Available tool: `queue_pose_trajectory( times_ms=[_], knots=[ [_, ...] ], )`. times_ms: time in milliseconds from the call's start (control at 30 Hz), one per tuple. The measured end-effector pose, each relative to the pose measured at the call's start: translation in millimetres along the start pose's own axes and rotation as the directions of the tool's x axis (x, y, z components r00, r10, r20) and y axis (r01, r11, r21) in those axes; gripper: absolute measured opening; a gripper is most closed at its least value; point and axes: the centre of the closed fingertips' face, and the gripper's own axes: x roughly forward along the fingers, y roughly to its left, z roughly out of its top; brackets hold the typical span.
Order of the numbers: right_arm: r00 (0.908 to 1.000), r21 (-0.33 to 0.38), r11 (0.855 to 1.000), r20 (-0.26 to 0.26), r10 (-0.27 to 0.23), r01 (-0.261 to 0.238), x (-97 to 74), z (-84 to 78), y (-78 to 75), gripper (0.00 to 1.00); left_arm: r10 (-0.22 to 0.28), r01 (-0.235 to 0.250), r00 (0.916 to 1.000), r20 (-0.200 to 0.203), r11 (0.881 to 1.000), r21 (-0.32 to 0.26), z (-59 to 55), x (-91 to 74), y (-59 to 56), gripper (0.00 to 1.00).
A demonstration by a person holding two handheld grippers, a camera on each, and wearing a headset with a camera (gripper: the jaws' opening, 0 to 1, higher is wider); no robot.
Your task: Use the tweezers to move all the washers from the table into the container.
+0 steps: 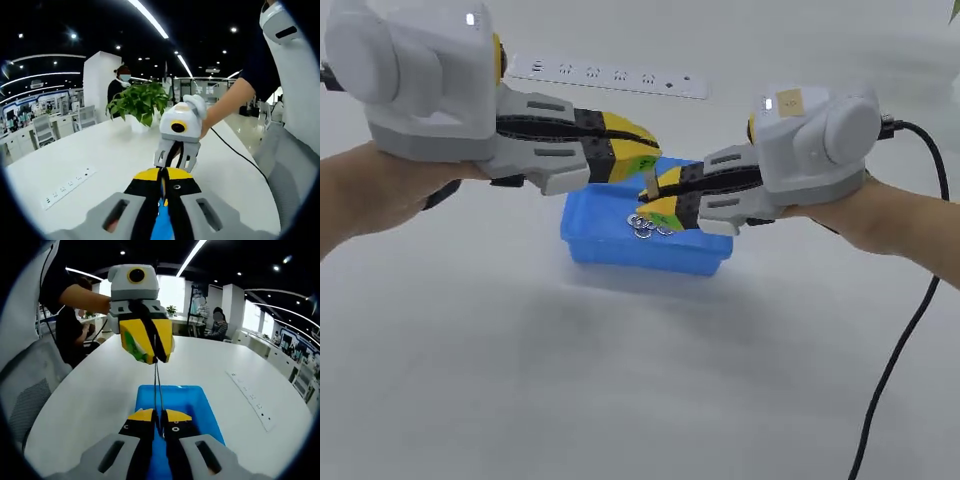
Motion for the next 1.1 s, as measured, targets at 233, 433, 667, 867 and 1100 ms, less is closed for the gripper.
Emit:
queue_pose_trajectory(
  times_ms=[233,433,667,867,1100],
  knots=[
    [0.9987,-0.058,0.998,-0.041,0.029,-0.031,1.5,0.7,13.9,0.07,-0.057,0.057,0.9976,-0.040,0.998,0.001,-7.7,-13.6,-8.2,0.05],
    [0.9966,-0.152,0.988,-0.082,0.005,-0.017,-8.1,8.9,23.1,0.07,-0.082,0.084,0.9957,-0.044,0.996,0.043,0.8,-20.7,-21.2,0.05],
    [0.9942,-0.216,0.976,-0.100,-0.041,0.018,-24.2,21.3,35.2,0.07,-0.095,0.100,0.9942,-0.049,0.990,0.099,9.2,-36.7,-29.7,0.05],
    [0.9906,-0.239,0.971,-0.123,-0.060,0.029,-36.9,30.1,51.2,0.07,-0.078,0.086,0.9952,-0.058,0.986,0.146,11.1,-45.5,-40.6,0.05],
    [0.9859,-0.262,0.965,-0.151,-0.071,0.029,-43.9,41.2,72.8,0.07,-0.086,0.109,0.9898,-0.113,0.970,0.217,15.8,-53.9,-60.0,0.06]
  ],
)
